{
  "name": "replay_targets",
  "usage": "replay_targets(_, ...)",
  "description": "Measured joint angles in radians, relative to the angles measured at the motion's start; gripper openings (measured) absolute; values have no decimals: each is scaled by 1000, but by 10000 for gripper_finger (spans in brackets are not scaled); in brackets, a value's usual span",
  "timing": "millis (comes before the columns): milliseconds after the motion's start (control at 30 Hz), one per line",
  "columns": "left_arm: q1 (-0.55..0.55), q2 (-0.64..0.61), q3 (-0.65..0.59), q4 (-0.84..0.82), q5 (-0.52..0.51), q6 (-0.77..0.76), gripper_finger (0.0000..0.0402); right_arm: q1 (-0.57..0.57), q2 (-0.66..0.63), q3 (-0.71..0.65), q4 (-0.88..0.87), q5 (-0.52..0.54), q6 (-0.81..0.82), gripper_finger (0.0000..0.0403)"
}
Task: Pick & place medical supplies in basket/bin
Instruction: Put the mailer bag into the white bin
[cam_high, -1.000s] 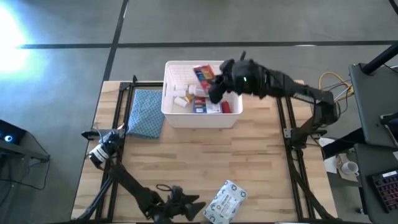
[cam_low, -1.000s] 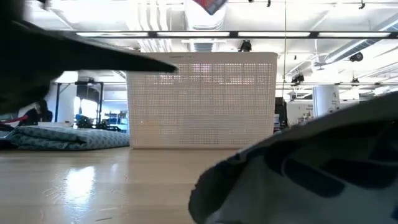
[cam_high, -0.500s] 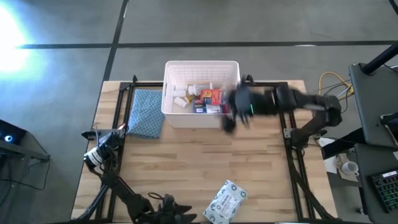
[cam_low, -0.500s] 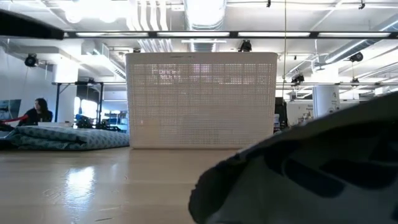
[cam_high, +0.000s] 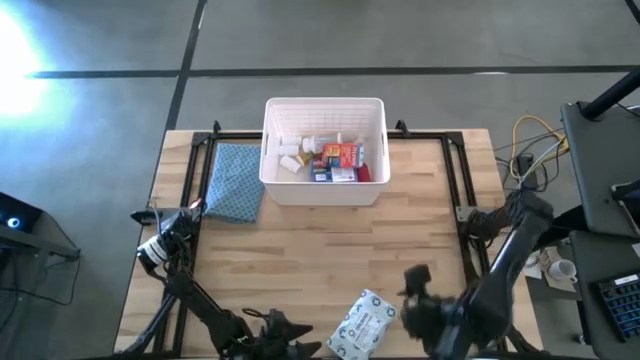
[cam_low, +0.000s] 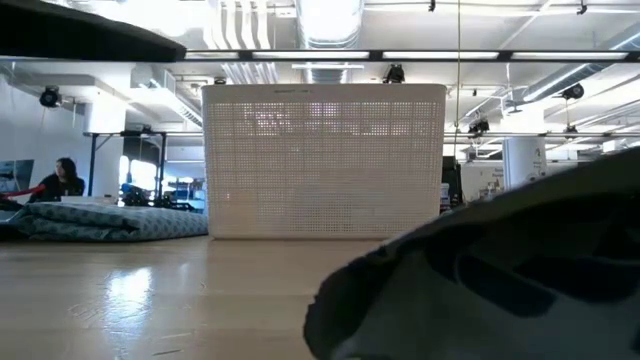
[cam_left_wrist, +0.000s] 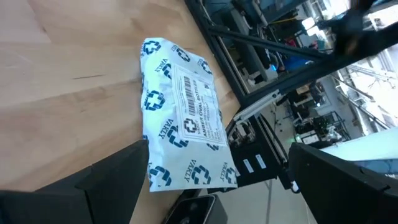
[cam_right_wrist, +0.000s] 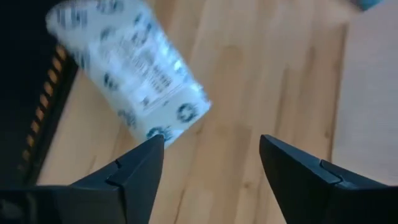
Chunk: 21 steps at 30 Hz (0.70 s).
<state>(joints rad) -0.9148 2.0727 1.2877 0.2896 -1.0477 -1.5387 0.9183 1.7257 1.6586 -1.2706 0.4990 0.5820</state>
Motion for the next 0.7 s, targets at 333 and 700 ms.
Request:
replay_targets(333,2,1,20,43,0,-6,363,60,293,-6,25,-28,-72,285)
replay_targets(700,7,2,143,30,-2,27,363,66,407,37,275,47,-383,306)
